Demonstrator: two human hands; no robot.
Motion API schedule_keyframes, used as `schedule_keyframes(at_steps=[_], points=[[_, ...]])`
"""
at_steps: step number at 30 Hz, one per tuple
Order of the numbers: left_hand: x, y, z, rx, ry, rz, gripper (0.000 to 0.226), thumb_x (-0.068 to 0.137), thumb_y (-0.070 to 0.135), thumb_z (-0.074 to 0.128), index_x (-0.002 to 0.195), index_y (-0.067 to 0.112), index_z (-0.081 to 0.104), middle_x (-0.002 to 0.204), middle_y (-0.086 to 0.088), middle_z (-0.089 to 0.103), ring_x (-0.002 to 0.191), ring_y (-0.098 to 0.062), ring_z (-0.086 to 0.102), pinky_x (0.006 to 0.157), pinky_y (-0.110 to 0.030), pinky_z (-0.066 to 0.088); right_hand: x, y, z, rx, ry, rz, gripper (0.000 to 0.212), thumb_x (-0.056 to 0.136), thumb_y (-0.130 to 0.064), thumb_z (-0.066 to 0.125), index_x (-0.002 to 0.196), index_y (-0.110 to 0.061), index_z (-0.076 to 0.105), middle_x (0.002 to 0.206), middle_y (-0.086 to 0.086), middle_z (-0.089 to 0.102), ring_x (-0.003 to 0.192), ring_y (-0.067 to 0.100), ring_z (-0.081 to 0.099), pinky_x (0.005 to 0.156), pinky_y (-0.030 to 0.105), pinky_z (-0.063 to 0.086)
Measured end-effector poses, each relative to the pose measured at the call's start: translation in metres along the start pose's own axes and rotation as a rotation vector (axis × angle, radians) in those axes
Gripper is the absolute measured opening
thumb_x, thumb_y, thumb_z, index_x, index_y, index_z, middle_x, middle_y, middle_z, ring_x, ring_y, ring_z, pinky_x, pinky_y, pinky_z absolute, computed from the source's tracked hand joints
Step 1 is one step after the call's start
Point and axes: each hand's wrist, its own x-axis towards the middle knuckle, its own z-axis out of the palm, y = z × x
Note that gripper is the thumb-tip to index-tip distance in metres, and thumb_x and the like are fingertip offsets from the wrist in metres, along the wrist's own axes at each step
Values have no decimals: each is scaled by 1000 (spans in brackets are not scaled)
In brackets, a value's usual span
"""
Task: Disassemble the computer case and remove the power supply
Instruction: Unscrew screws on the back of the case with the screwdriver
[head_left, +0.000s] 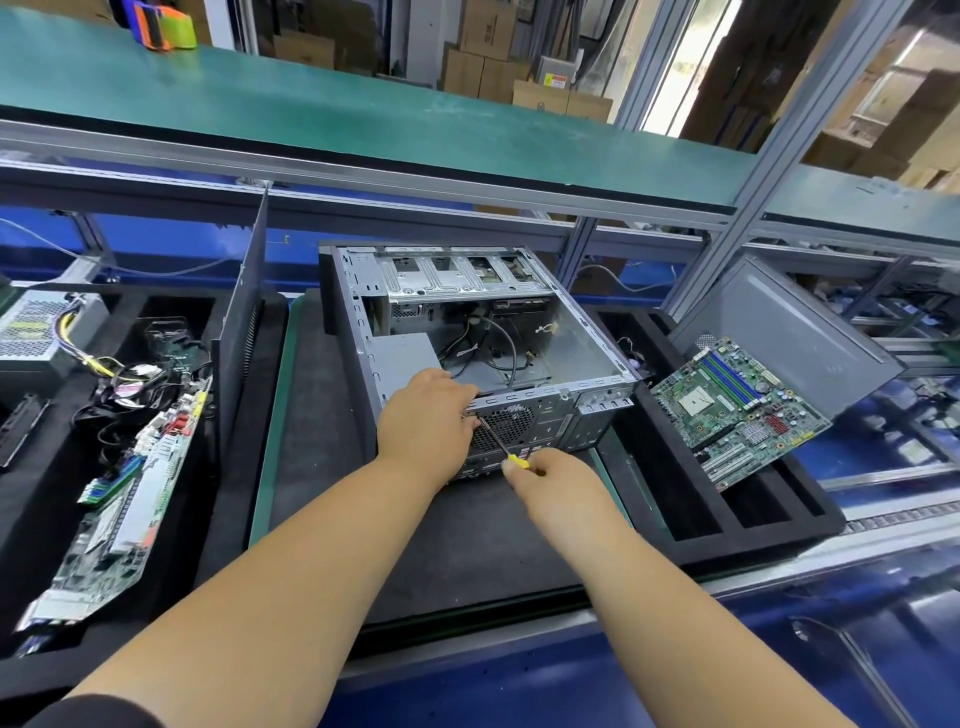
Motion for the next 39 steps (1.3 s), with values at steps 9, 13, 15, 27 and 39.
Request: schedule_keyframes(at_steps=[9,13,15,27,39], points=[[2,-2,5,0,-5,-13,19,89,40,59,104,29,65,108,12,64,127,-11,41,81,-31,45,-4,6,-2,999,-487,424,37,103,-32,45,80,-7,59,59,2,57,38,9,40,38,18,31],[2,-2,6,-7,-14,-19,22,90,40,59,109,30,65,111,14,64,129,-10,39,84,-32,44,-4,8,4,533,-195,178,30,100,-31,51,85,-6,59,53,-1,62,37,13,43,44,21,31],[1,-2,6,-16,-4,-23,23,90,40,59,109,30,65,111,13,64,128,-11,40,84,-32,44,-7,8,5,164,-21,30,27,97,-36,52,81,-15,56,61,-2,66,48,16,52,49,25,35],[1,-3,6,-33,-6,-23,25,90,41,60,111,30,65,111,14,65,128,-10,40,85,-32,44,-3,-8,-2,312,-158,216,43,105,-39,37,81,-12,59,63,4,63,47,17,43,49,27,33],[1,-2,3,-4,-1,-7,18,89,42,60,98,27,64,103,11,64,124,-11,42,78,-31,44,3,8,3,283,-3,71,22,90,-31,64,79,-18,50,61,-2,59,53,21,53,58,32,46]])
